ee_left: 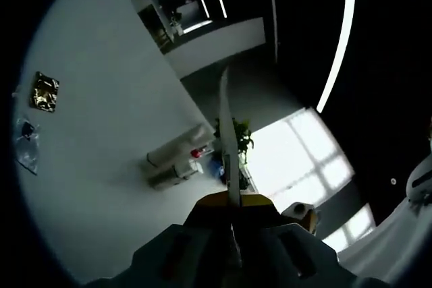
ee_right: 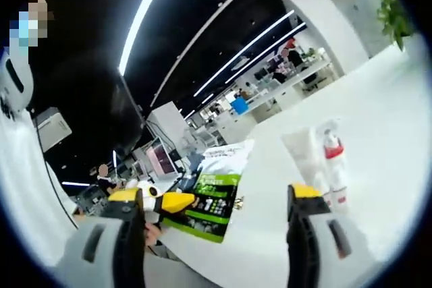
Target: Arrange the skincare products in the storage area until every visible bottle or jar stands upright without overlapping.
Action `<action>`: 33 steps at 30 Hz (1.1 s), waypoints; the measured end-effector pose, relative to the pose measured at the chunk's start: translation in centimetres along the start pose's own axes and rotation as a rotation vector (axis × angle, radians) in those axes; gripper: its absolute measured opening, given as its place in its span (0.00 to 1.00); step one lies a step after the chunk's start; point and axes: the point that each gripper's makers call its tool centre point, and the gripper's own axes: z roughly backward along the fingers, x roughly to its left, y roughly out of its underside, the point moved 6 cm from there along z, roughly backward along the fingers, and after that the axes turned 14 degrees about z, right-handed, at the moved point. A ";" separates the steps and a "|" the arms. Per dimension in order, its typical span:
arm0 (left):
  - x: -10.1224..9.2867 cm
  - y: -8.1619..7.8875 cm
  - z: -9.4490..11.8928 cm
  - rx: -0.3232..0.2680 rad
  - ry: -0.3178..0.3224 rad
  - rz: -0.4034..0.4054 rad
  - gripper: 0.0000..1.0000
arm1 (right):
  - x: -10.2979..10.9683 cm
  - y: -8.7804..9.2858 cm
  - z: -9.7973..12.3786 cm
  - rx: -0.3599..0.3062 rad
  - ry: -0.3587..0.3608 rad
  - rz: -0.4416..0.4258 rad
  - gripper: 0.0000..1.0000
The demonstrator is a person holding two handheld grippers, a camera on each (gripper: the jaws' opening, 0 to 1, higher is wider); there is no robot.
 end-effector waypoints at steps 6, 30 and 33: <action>1.4 -0.3 -0.2 -0.004 -0.035 0.017 0.00 | -0.6 0.7 0.5 0.032 0.028 0.018 0.94; 9.3 -1.0 -2.8 0.039 -0.202 0.059 0.00 | -2.9 3.1 2.8 0.116 0.157 0.030 1.00; 10.4 -1.0 -3.2 0.051 -0.227 0.067 0.00 | -3.2 3.4 3.1 0.122 0.170 0.026 1.00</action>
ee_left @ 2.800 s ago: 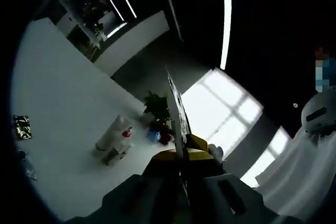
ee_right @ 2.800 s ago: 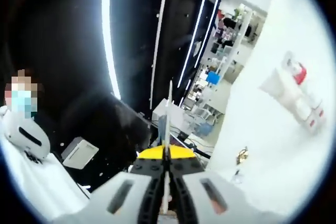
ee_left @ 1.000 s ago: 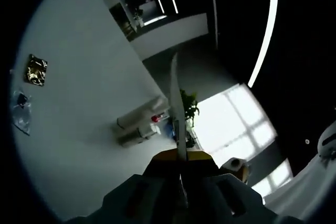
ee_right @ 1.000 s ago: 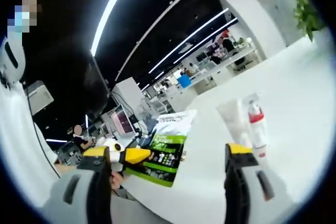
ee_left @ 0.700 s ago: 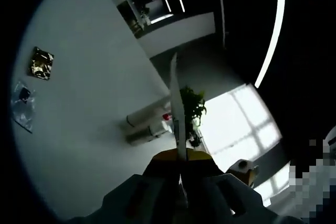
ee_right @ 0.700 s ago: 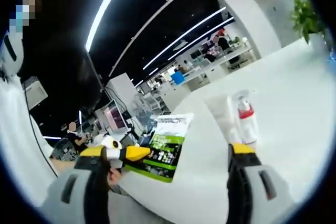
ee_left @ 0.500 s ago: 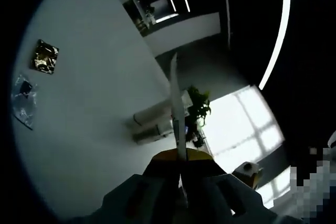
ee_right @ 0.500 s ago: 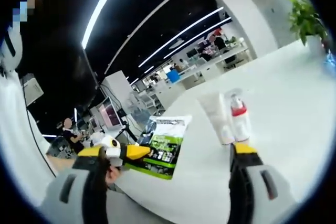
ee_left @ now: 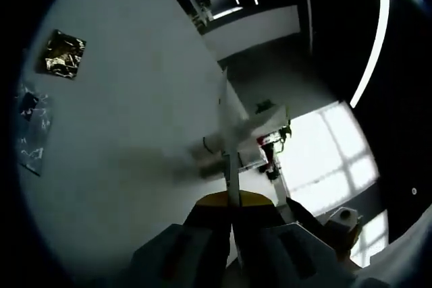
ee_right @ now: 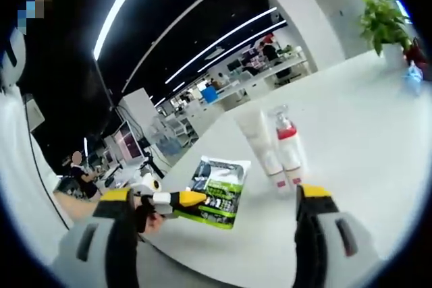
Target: Arrange the skincare products in the storage area until every visible bottle or jar stands upright without overlapping.
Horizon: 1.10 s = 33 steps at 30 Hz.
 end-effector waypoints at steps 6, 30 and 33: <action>1.9 -0.6 -1.0 0.008 -0.056 0.012 0.00 | -0.3 0.3 0.4 0.006 0.027 -0.011 1.00; 4.9 -0.8 -2.9 0.025 -0.281 -0.137 0.04 | -0.7 0.8 0.6 0.014 0.052 -0.025 0.99; 4.4 -0.9 -3.0 0.035 -0.313 -0.225 0.06 | -0.7 0.8 0.6 0.014 0.051 -0.026 0.99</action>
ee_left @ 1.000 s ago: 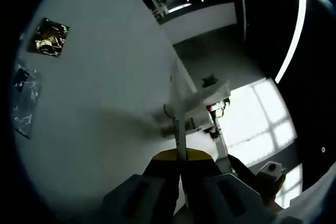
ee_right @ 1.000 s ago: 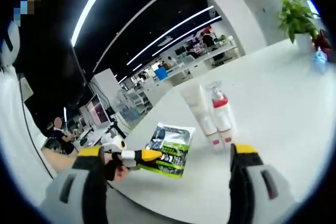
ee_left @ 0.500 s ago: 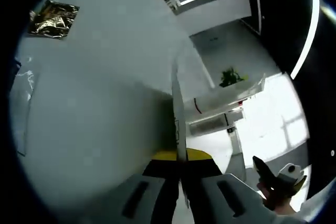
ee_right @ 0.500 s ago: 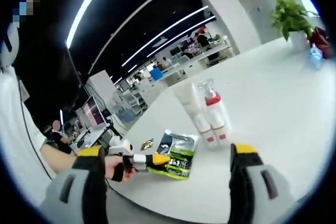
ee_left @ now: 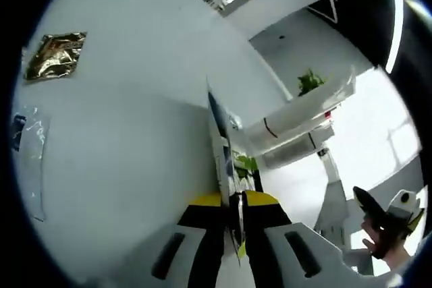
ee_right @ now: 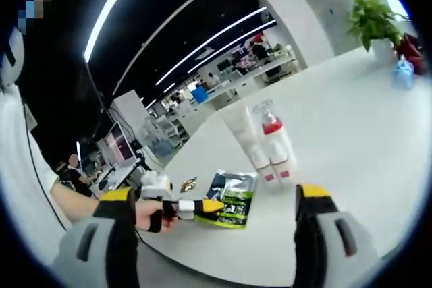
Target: Arrange the skincare products in the storage area until every visible bottle or jar stands upright without overlapping.
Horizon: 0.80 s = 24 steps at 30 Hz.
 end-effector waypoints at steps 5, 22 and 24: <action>-0.2 -0.2 0.2 0.005 -0.056 -0.184 0.15 | 0.0 0.0 0.0 0.000 0.000 0.001 0.99; -0.9 -1.1 0.5 0.024 -0.210 -0.835 0.44 | 0.0 0.1 0.1 0.001 0.003 -0.003 0.98; -1.0 -0.8 0.0 0.064 -0.197 -0.919 0.43 | -0.1 0.1 0.1 0.002 0.004 -0.002 0.98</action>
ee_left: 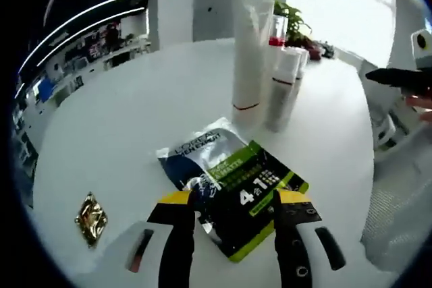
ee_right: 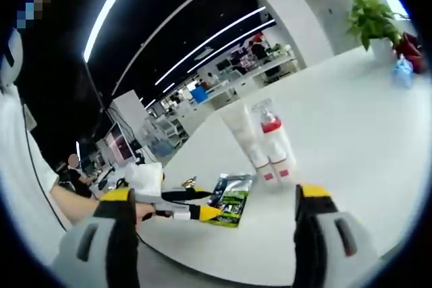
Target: Arrange the skincare products in the storage area until every visible bottle or jar stands upright without overlapping.
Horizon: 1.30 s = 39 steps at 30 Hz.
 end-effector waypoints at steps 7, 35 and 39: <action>0.0 0.8 -0.9 0.038 -0.010 0.021 0.44 | -0.1 0.0 0.1 -0.005 0.009 -0.004 0.98; -0.8 -0.4 -1.3 0.048 -0.014 0.083 0.49 | -0.2 0.2 0.2 -0.004 0.013 -0.003 0.98; -1.2 -2.4 -0.9 -0.003 0.065 0.079 0.51 | -0.3 0.3 0.2 -0.006 0.018 -0.001 0.98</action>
